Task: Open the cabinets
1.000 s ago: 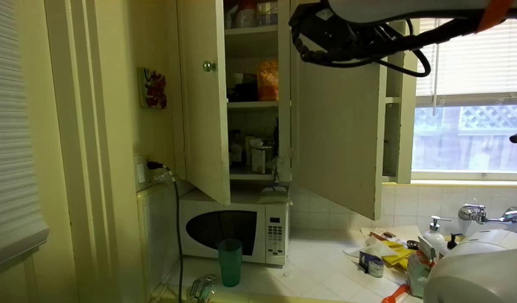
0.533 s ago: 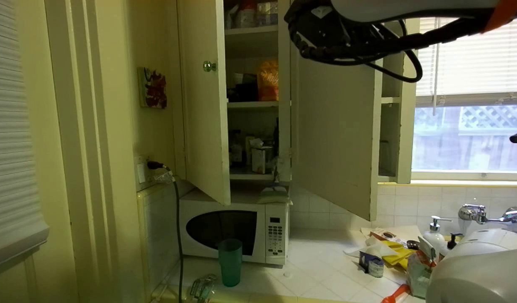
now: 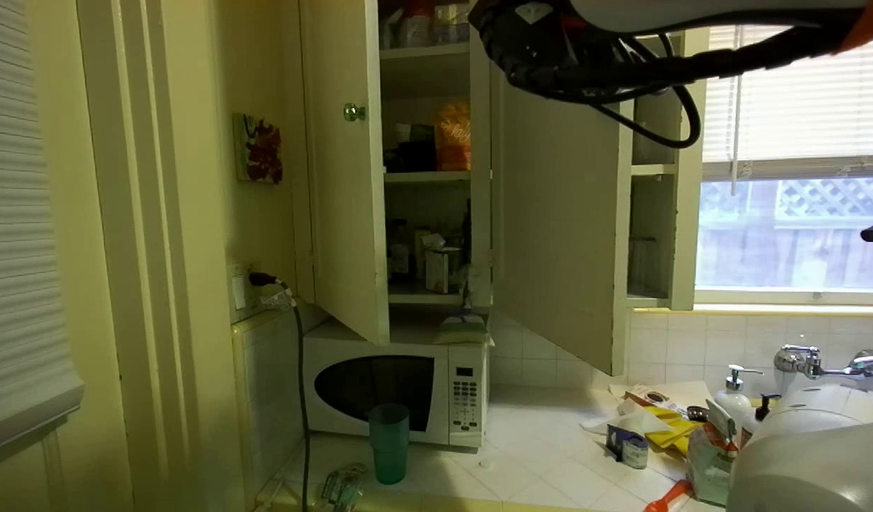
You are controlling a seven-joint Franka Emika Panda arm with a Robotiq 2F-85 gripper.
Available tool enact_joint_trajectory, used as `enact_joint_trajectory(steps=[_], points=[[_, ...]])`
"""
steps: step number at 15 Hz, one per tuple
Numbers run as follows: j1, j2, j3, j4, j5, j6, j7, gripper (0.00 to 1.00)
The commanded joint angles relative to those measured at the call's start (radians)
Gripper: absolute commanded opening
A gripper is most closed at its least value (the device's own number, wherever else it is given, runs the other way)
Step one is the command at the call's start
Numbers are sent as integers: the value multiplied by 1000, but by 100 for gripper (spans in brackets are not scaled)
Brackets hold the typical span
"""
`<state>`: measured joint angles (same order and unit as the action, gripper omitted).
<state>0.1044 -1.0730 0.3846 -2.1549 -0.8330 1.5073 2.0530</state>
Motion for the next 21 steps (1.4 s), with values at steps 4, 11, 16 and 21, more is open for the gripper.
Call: enact_joint_trajectory(steps=[4,11,16,21], points=[[73,68,-59,-92,42,216,131,8],[163,58,-87,-131,53,361,210,8],[302,77,-186,-196,24,653,277,57],[458,163,-423,-283,22,1058,209,88]])
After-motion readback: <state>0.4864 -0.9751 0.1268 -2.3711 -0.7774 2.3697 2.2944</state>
